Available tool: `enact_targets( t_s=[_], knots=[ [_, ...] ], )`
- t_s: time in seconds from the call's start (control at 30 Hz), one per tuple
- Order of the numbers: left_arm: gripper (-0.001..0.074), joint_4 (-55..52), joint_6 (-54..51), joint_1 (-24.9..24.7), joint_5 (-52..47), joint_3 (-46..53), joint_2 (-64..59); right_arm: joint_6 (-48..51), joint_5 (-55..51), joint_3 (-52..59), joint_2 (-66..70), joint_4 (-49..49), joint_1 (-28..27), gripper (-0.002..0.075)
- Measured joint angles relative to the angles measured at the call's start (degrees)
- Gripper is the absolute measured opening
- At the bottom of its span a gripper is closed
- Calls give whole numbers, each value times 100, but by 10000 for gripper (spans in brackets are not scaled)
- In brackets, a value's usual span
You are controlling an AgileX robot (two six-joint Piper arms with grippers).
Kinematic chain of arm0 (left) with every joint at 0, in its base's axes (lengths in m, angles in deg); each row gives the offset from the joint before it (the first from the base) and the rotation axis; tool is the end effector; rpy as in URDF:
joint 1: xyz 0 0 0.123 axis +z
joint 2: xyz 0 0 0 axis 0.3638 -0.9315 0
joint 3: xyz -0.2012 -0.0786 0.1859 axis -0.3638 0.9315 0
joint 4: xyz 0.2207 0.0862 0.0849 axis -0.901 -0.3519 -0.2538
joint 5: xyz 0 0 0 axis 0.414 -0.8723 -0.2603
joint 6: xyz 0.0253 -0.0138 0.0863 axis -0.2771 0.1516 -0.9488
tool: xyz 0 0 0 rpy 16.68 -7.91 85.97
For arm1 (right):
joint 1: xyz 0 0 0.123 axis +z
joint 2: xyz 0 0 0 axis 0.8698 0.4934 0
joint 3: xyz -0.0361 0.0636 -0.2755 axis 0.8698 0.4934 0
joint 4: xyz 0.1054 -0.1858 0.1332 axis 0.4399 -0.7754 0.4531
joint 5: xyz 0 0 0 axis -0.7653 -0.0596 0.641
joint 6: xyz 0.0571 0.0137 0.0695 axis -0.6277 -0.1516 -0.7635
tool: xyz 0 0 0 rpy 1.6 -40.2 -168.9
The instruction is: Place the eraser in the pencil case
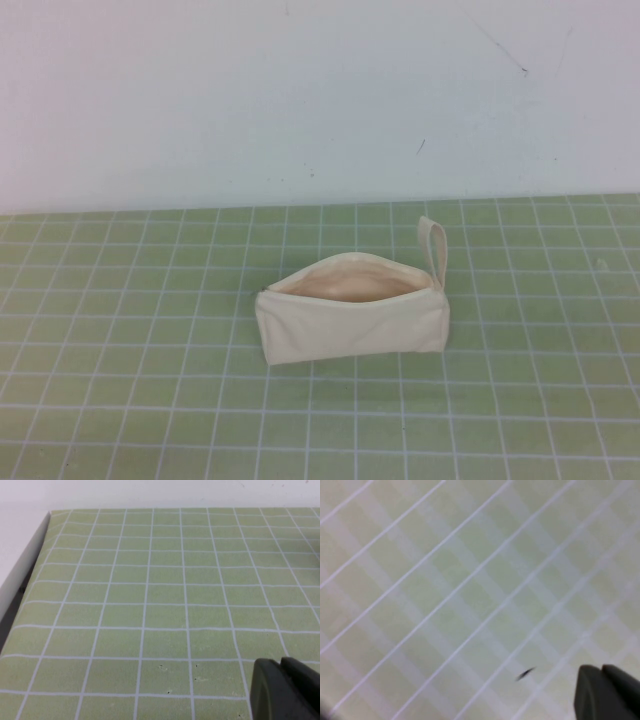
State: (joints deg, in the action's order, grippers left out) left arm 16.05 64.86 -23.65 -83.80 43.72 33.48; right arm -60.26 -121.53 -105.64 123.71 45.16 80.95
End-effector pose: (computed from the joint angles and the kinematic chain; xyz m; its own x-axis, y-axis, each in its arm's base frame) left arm 0.0532 -0.0025 0.1763 -0.2656 -0.0756 -0.9611 0.0200 0.9963 -0.0839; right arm 0.1039 0.0376 0.3244 -0.5321 -0.6507 -0.5417 -0.6274 0.7327 -0.2638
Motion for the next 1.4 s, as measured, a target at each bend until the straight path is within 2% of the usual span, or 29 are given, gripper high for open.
enact_targets(
  t_s=[0.17, 0.37, 0.5, 0.63, 0.73, 1.13, 1.27, 1.4],
  knots=[
    [-1, 0, 15, 0, 0, 0, 0, 42, 1167, 489, -1297, -70, -828, 0],
    [-1, 0, 15, 0, 0, 0, 0, 42, 3765, 2228, -2530, -60, -1682, 0],
    [-1, 0, 15, 0, 0, 0, 0, 42, 5128, 3426, -3056, -39, -2037, 0],
    [-1, 0, 15, 0, 0, 0, 0, -20, 5927, 4407, -3563, 137, -2181, 0],
    [-1, 0, 15, 0, 0, 0, 0, -144, 5692, 4615, -4073, 359, -2303, 0],
    [-1, 0, 15, 0, 0, 0, 0, -374, 5422, 4626, -4131, 632, -2412, 0],
    [-1, 0, 15, 0, 0, 0, 0, -939, 5152, 4626, -4131, 625, -2412, 0],
    [-1, 0, 15, 0, 0, 0, 0, -1928, 4779, 4626, -4131, 14, -2412, 0]
  ],
)
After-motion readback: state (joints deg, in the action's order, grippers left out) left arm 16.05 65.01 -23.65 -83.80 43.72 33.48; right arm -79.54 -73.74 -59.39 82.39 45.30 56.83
